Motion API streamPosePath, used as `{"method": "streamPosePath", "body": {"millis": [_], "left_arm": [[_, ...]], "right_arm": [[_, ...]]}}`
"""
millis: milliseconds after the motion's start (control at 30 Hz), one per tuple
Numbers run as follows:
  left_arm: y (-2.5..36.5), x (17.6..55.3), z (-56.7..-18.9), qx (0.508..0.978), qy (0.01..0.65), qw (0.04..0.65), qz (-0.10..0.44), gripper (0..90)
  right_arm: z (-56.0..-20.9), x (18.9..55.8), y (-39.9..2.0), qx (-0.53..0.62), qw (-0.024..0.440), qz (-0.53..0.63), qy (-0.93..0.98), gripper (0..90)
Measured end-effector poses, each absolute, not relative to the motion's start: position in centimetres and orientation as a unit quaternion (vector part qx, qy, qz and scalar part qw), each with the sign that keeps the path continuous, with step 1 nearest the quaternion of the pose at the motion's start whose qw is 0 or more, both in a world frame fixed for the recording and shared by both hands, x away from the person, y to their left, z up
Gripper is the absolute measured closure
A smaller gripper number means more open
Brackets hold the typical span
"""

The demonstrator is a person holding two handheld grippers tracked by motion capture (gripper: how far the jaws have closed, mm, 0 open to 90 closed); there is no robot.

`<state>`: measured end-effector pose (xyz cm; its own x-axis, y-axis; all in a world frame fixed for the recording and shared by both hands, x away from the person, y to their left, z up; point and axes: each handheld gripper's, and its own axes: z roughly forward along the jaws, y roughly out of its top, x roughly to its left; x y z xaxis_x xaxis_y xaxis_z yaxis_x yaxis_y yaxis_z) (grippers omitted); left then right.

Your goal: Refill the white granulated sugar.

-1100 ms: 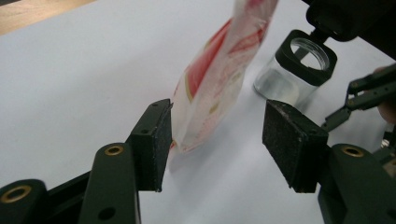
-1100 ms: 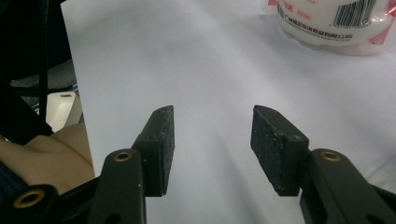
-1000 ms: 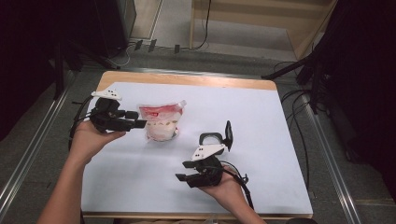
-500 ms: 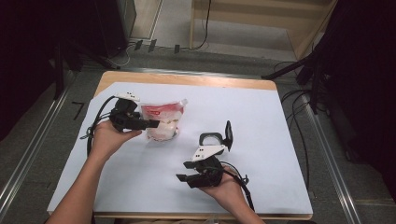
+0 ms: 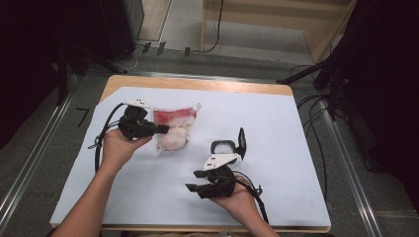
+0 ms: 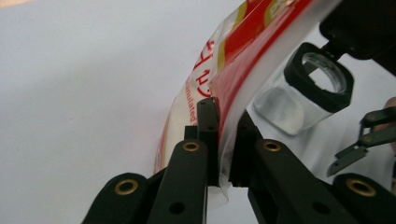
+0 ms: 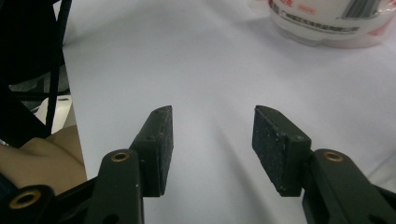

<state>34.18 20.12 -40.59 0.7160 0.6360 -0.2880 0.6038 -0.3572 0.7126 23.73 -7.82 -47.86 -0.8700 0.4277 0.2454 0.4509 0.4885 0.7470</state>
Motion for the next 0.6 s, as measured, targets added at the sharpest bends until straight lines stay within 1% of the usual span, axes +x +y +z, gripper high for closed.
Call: {"method": "streamPosePath", "body": {"millis": [67,167,333,433,600], "left_arm": [[20.1,34.1,-40.3,0.820,0.375,0.432,0.016,88.5],[20.4,33.4,-38.7,0.823,0.369,0.433,0.010,89.1],[20.9,32.6,-37.3,0.820,0.359,0.445,0.008,89.4],[21.0,32.1,-36.3,0.821,0.354,0.447,0.017,89.4],[21.0,31.3,-35.1,0.820,0.344,0.458,0.011,89.5]], "right_arm": [[-47.9,23.7,-7.8,-0.253,0.012,-0.438,-0.862,48.4],[-47.8,23.6,-7.7,-0.249,0.008,-0.440,-0.863,48.3],[-47.8,23.5,-7.6,-0.247,0.005,-0.440,-0.863,48.3],[-47.9,23.4,-7.6,-0.242,0.001,-0.442,-0.864,48.1],[-47.9,23.5,-7.5,-0.240,-0.006,-0.444,-0.864,48.2]]}}
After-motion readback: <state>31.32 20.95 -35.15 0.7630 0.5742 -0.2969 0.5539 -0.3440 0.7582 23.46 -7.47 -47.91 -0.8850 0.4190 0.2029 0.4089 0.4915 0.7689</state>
